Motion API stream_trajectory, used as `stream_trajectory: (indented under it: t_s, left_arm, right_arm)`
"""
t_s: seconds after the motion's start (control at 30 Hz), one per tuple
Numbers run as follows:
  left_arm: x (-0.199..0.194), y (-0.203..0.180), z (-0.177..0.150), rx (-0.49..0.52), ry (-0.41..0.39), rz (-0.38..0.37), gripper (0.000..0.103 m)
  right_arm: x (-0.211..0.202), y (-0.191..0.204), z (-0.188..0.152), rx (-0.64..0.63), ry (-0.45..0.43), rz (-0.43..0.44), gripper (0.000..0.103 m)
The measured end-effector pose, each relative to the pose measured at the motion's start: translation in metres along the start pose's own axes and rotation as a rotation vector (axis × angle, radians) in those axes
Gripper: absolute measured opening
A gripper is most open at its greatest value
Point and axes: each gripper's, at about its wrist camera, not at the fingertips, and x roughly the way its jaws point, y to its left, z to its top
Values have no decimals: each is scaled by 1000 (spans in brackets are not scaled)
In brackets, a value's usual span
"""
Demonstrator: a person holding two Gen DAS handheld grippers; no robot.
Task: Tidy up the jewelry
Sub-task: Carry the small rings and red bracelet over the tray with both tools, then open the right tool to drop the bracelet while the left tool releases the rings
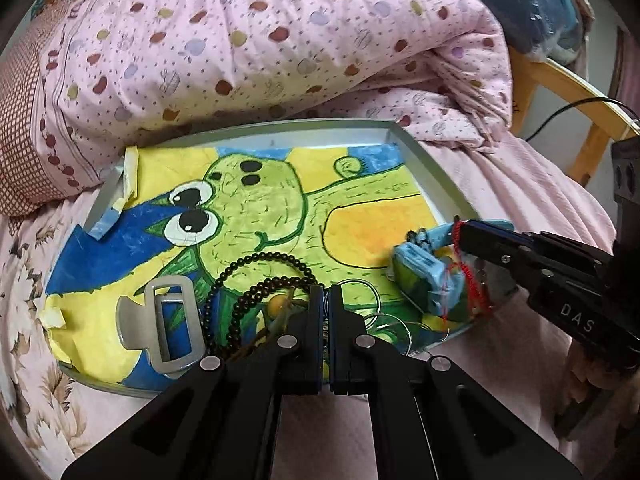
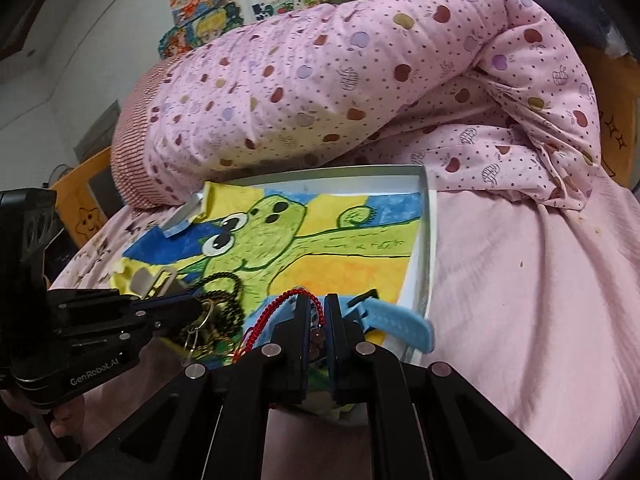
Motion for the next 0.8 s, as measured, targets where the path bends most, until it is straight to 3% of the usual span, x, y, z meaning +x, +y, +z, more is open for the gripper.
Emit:
stream_trajectory:
  t_s: [0.37, 0.6, 0.7, 0.8]
  left_arm:
    - [12, 9, -1, -73, 46, -14, 1]
    - [8, 14, 3, -110, 52, -16, 2]
    - [3, 15, 4, -114, 41, -11, 15]
    - [-3, 17, 5, -136, 29, -22, 36]
  right_arm:
    - [5, -13, 3, 34, 8, -60, 8]
    - [5, -16, 7, 32, 28, -77, 24]
    - [3, -13, 9, 15, 29, -80, 39]
    - [-1, -8, 12, -7, 23, -88, 46]
